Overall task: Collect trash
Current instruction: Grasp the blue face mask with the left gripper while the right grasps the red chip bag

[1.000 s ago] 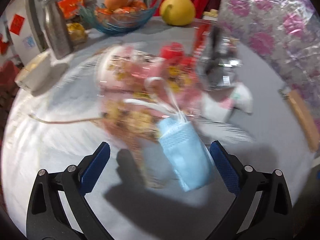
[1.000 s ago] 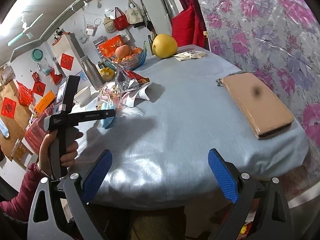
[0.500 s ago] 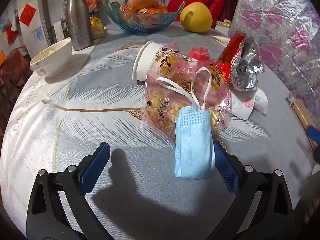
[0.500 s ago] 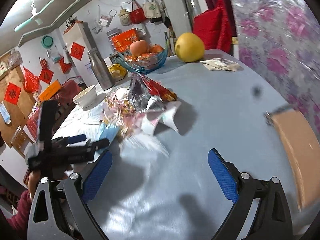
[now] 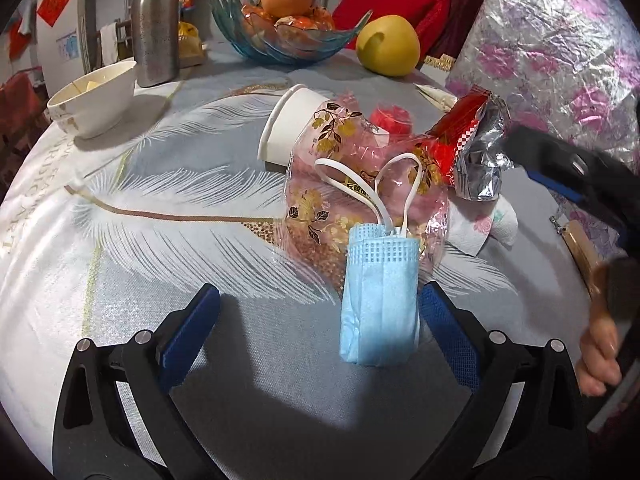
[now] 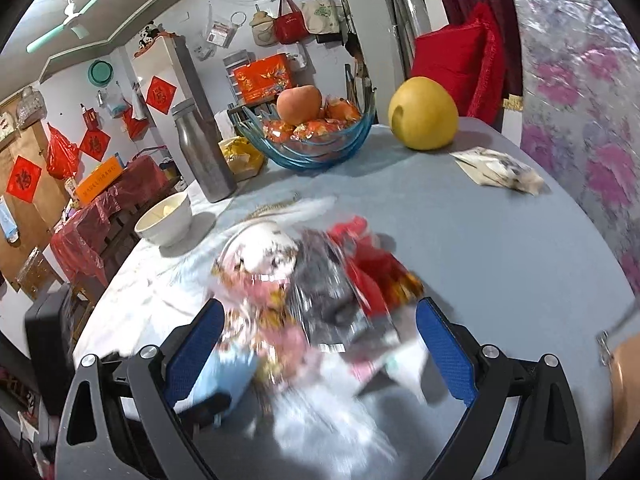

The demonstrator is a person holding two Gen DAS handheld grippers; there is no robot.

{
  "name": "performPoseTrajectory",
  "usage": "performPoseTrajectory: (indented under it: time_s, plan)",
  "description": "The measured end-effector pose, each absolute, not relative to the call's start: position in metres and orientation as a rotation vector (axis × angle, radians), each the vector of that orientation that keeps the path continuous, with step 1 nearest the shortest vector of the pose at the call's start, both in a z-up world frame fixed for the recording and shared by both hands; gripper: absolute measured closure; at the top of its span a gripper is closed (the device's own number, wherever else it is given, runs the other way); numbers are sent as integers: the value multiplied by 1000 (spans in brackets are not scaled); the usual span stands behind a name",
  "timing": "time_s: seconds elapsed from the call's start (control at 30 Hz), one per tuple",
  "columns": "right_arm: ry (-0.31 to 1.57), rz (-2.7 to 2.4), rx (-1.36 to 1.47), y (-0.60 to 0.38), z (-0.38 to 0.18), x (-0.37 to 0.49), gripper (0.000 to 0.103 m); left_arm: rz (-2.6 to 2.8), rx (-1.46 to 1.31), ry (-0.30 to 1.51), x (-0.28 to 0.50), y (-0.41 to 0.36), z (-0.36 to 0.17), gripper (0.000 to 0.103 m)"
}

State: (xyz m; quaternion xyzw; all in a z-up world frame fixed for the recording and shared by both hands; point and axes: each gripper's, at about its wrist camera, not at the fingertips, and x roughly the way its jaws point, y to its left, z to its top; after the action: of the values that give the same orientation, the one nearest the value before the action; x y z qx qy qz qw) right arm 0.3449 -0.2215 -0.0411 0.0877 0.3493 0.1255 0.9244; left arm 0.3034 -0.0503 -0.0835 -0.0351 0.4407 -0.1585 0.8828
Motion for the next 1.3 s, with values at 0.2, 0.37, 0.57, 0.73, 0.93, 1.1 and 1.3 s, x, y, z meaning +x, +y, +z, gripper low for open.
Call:
performPoseTrajectory:
  time_s: [0.2, 0.37, 0.57, 0.73, 0.93, 1.1, 1.3]
  plan:
    - [760, 203, 229, -228, -59, 374, 18, -330, -73, 917, 303, -50, -84, 7]
    - [773, 235, 311, -246, -65, 368, 65, -329, -68, 918, 303, -50, -84, 7]
    - [667, 250, 335, -266, -38, 320, 68, -329, -69, 918, 303, -50, -84, 7]
    - [625, 257, 329, -281, -30, 269, 68, -337, -76, 917, 303, -50, -84, 7]
    - [670, 210, 348, -304, -50, 230, 66, -395, -48, 911, 301, -58, -80, 7]
    - [702, 205, 374, -313, -64, 221, 66, -381, 18, 895, 302, -74, -77, 11]
    - [706, 218, 379, -313, -67, 213, 66, -399, 32, 921, 304, -83, -81, 54]
